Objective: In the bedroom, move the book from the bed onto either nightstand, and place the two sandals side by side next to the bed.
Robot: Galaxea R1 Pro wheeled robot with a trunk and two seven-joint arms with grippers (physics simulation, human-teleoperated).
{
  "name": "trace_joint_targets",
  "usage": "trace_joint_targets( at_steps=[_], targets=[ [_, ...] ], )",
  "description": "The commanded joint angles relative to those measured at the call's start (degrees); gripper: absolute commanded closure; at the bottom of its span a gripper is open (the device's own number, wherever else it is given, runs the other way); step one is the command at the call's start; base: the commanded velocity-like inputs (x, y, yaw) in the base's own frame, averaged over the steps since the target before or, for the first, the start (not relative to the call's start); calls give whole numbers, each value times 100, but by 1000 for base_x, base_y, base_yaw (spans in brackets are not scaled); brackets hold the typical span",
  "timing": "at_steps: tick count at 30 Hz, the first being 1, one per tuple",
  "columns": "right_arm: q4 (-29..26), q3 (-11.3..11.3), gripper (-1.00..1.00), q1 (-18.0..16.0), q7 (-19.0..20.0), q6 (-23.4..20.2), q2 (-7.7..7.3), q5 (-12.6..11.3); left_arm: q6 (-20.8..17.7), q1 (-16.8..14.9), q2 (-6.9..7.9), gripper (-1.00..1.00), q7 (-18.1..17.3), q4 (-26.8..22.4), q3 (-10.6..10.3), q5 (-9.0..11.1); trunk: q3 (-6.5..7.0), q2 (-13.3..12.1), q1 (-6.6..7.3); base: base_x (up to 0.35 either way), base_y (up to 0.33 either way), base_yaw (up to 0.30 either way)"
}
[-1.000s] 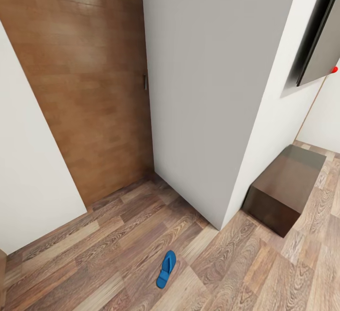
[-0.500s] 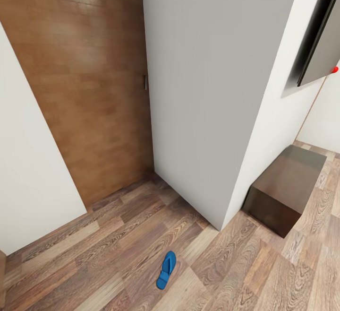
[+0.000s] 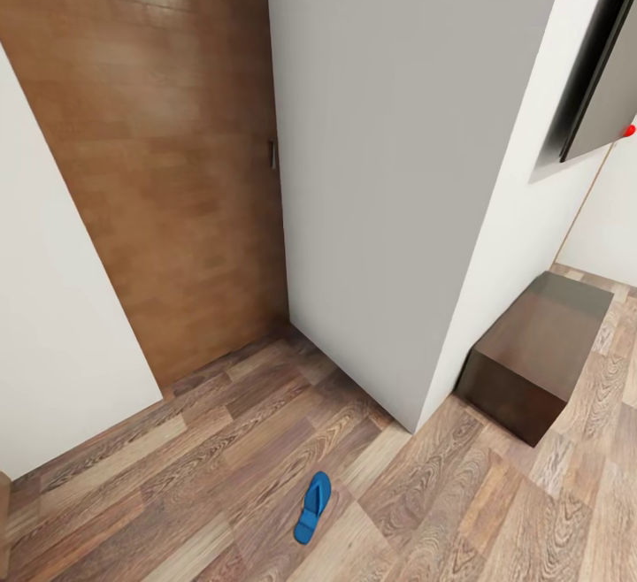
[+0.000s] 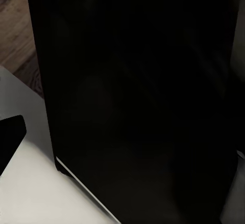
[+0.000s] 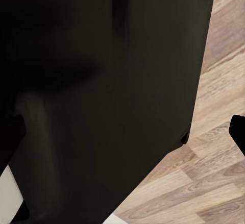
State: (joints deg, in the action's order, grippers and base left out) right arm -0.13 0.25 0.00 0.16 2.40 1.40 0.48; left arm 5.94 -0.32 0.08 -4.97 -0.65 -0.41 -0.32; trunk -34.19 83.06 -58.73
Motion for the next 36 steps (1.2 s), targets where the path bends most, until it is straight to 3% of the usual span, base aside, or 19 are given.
trace_joint_targets(
  at_steps=[1, 36],
  targets=[
    [-1, 1, -100, 0, 2, 15, 0, 5, 20, -3, 1, -100, -13, 5, -3, -3, -4, 2, 0, 31, 23, 0],
    [-4, 1, -100, 0, 2, 15, 0, 5, 13, -3, 1, -100, -8, 3, 4, -3, -4, 2, 0, 6, 28, 0]
  ],
)
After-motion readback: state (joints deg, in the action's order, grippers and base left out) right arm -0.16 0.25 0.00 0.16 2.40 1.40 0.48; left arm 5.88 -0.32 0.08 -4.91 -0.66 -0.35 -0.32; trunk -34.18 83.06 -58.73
